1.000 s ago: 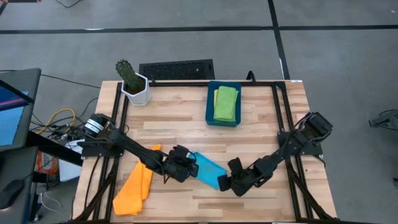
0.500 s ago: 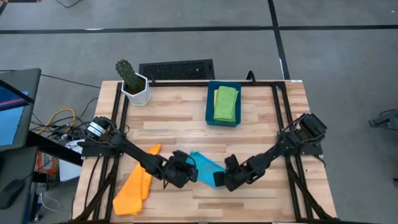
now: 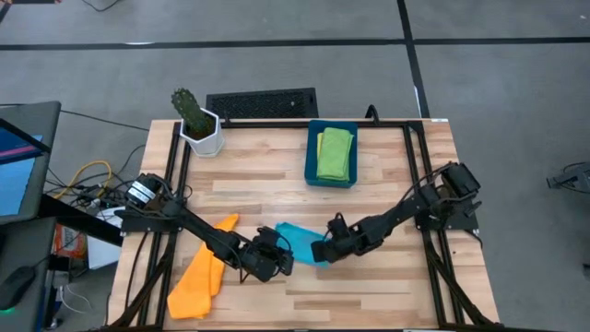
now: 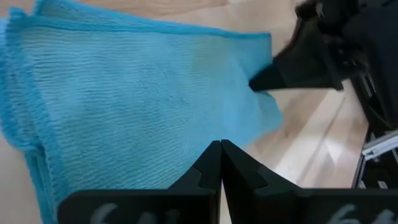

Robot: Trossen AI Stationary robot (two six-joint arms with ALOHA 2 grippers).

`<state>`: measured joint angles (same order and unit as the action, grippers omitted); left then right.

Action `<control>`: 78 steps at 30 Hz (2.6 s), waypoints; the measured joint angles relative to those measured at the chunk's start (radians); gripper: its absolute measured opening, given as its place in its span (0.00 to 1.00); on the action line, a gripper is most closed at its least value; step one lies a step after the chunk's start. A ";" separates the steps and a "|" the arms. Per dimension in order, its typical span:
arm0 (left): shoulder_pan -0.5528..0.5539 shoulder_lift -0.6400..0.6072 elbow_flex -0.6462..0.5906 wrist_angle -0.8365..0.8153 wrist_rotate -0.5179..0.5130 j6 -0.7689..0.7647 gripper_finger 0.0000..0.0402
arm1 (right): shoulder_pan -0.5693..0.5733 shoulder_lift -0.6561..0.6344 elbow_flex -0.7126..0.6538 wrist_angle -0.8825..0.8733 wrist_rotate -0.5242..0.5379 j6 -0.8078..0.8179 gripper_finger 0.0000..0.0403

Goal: Fold microfiber towels
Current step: Put the blue towel into the blue bin

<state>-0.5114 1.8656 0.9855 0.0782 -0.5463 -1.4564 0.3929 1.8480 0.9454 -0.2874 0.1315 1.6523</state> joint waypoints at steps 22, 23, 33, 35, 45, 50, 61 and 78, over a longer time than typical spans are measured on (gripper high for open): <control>-0.004 -0.356 0.001 -0.154 -0.148 0.282 0.00 | -0.284 -0.317 0.138 -0.654 -0.172 -0.928 0.02; -0.004 -0.356 0.001 -0.157 -0.148 0.283 0.00 | -0.305 -0.321 0.162 -0.685 -0.160 -0.976 0.02; -0.004 -0.355 0.001 -0.231 -0.148 0.259 0.00 | -0.533 -0.256 0.438 -0.968 -0.020 -1.477 0.02; -0.004 -0.355 0.001 -0.244 -0.146 0.258 0.00 | -0.584 -0.226 0.489 -0.983 -0.005 -1.576 0.02; -0.006 -0.354 0.000 -0.282 -0.143 0.218 0.00 | -0.752 -0.082 0.707 -1.067 0.143 -1.944 0.02; -0.006 -0.354 0.000 -0.305 -0.144 0.208 0.00 | -0.816 -0.006 0.760 -1.034 0.229 -2.057 0.02; -0.004 -0.354 0.000 -0.351 -0.157 0.183 0.00 | -0.912 0.144 0.767 -0.931 0.281 -2.181 0.03; -0.003 -0.354 0.000 -0.382 -0.226 0.199 0.08 | -0.930 0.136 0.809 -0.828 0.287 -2.248 0.41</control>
<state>-0.5144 1.5116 0.9859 -0.3035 -0.7718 -1.2578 -0.5376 1.9839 1.7546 -1.1155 0.4182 -0.5962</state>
